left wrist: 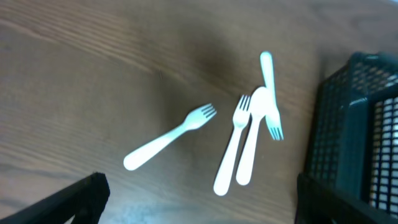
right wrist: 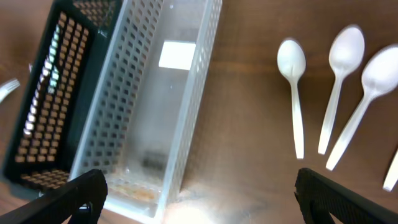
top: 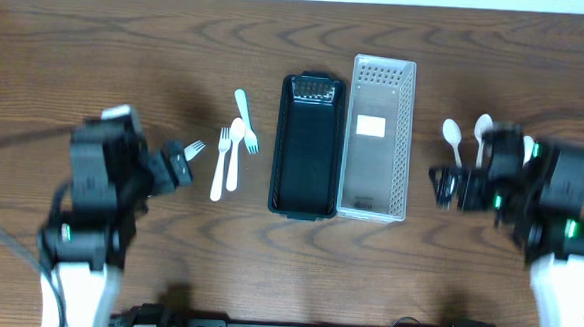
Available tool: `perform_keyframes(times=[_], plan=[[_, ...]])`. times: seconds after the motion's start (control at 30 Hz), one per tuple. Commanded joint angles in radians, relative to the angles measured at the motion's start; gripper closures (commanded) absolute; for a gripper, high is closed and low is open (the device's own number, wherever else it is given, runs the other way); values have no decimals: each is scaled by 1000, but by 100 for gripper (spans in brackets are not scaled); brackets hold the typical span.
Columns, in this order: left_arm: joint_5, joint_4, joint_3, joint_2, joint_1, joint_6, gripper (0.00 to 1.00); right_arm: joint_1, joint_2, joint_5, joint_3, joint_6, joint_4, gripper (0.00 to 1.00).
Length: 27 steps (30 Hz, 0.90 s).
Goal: Pack container
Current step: 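Lower the right gripper onto the leftmost white spoon and grasp it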
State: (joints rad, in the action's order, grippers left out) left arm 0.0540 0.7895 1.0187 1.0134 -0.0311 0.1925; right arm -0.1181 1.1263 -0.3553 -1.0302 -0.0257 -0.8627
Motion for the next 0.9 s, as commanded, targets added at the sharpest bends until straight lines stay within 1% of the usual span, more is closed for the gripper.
perform_keyframes(times=[0.0,0.07,0.1,0.13,0.17,0.27,0.33,0.47,0.67,0.73,0.8,0.83,0.87], plan=[[10,58,129,153,-5,-69,2,2,138,-23,-144,10,-12,1],[10,71,166,222,-4,-69,2,-13,225,-13,-204,10,-2,1],[10,69,171,248,-4,-69,2,-20,268,-1,-225,10,6,4],[9,64,171,266,-5,-69,2,-25,306,16,-241,10,13,12],[6,60,171,286,-5,-69,2,-28,349,40,-257,10,19,16],[6,54,171,332,-5,-69,2,-28,473,137,-301,10,24,15],[6,54,171,355,-4,-69,2,-24,558,197,-328,10,19,15],[6,56,171,394,-4,-69,2,-20,680,287,-350,10,10,16],[6,63,171,420,-4,-68,2,-19,792,303,-350,-2,17,24],[6,63,171,420,-4,-68,2,-19,820,303,-350,-2,20,30],[6,63,171,420,-4,-68,2,-19,848,303,-350,-2,24,41],[6,63,171,420,-4,-68,2,-19,859,304,-350,-2,26,44],[6,63,171,420,-4,-68,2,-19,872,303,-350,-1,29,44]])
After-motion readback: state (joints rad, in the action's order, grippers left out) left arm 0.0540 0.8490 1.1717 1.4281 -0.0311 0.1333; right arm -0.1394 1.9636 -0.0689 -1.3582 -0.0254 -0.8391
